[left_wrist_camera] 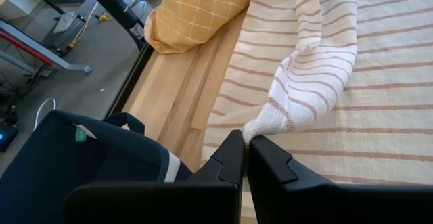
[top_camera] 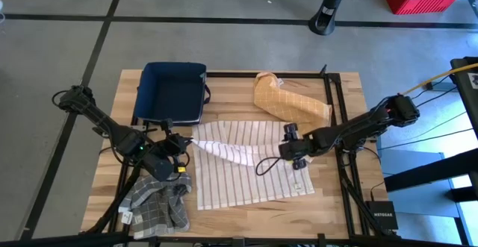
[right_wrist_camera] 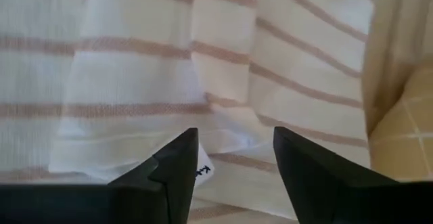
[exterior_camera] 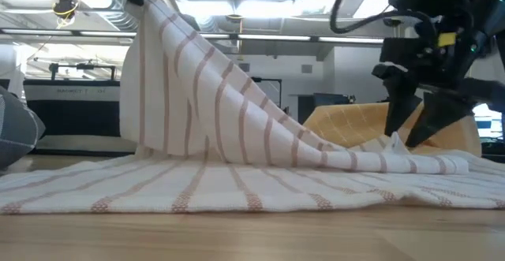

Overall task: Fold towel
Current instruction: Fold the white towel

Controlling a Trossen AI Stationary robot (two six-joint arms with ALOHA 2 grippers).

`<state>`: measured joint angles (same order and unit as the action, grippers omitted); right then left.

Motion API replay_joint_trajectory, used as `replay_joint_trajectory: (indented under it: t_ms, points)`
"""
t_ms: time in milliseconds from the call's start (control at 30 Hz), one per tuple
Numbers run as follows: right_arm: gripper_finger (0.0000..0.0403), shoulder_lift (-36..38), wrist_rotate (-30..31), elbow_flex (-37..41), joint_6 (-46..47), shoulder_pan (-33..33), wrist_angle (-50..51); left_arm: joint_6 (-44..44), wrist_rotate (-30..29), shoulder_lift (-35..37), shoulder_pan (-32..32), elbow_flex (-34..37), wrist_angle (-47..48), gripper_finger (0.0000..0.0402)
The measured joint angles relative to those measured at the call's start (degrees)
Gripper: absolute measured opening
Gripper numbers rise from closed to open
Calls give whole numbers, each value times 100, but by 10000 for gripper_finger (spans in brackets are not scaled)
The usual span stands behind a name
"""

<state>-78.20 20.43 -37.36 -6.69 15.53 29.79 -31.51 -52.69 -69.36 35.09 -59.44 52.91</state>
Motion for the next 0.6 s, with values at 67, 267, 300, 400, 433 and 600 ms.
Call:
replay_joint_trajectory:
  t_ms: [67, 267, 300, 400, 433, 600]
  points:
    - [186, -145, 63, 0, -208, -15, -20, 0, 0, 0, 0, 0, 3, 5]
    - [145, -465, 260, 2, -610, -17, -531, 0, -2, 0, 0, 0, -3, 5]
    - [133, -467, 237, 2, -616, -17, -541, 0, -2, 0, 0, 0, -3, 5]
    - [84, -456, 344, -38, -553, -17, -353, 0, -2, 0, 0, 0, -3, 5]
    - [61, -450, 390, -98, -497, -17, -178, 0, -2, 0, 0, 0, -3, 5]
    - [19, -177, 478, -660, -5, -11, 662, 32, -48, 0, 0, -35, -7, 5]
